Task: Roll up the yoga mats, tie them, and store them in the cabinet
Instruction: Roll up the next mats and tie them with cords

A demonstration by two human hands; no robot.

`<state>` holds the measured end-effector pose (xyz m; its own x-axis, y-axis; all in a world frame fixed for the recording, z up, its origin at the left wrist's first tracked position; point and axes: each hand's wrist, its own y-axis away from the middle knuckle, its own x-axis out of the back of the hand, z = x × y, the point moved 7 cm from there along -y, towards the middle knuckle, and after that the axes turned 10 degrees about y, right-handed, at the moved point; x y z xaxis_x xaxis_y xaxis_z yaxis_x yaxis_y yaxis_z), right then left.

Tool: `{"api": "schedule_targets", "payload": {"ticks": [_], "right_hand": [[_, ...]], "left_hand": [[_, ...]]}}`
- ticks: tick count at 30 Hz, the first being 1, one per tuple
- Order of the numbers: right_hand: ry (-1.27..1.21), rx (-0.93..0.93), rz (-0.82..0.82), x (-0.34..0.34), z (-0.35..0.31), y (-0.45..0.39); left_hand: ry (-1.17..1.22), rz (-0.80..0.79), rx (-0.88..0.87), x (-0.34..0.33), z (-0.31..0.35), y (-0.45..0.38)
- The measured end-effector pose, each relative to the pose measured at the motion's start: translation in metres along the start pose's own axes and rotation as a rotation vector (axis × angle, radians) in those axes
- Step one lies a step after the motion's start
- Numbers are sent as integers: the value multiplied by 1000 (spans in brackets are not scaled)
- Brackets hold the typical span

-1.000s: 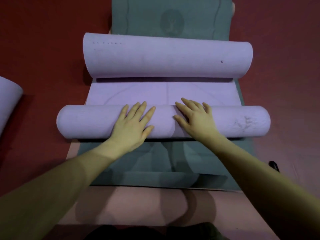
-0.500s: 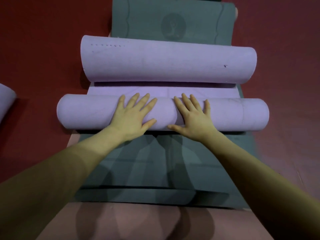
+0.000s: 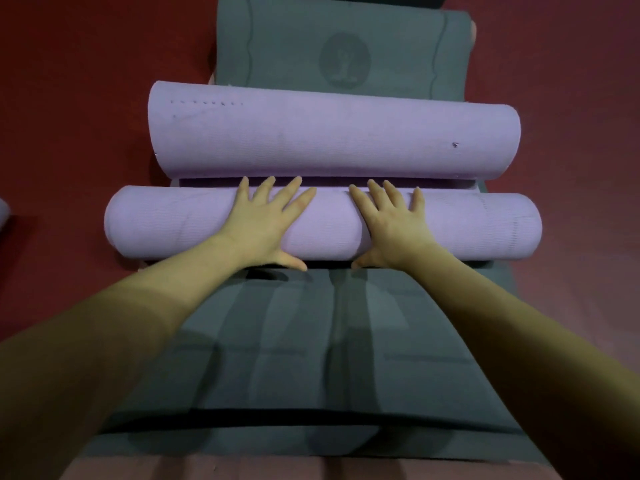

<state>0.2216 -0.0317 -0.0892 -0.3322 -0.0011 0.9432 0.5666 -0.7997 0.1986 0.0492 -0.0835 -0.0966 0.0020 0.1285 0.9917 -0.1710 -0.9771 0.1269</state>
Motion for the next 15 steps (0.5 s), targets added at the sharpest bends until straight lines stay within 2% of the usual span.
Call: {"api": "schedule_targets", "payload": {"ticks": [3,9,15], "right_hand": [[-15,11,-11,3,3,-6],[15,13,87,7,-6,8],[-5,10,139,7,-10,44]], "left_hand": [[7,-32,11,7,-2,-4],[10,17,6,8,8,5],[48,-5,-3,5,28,35]]}}
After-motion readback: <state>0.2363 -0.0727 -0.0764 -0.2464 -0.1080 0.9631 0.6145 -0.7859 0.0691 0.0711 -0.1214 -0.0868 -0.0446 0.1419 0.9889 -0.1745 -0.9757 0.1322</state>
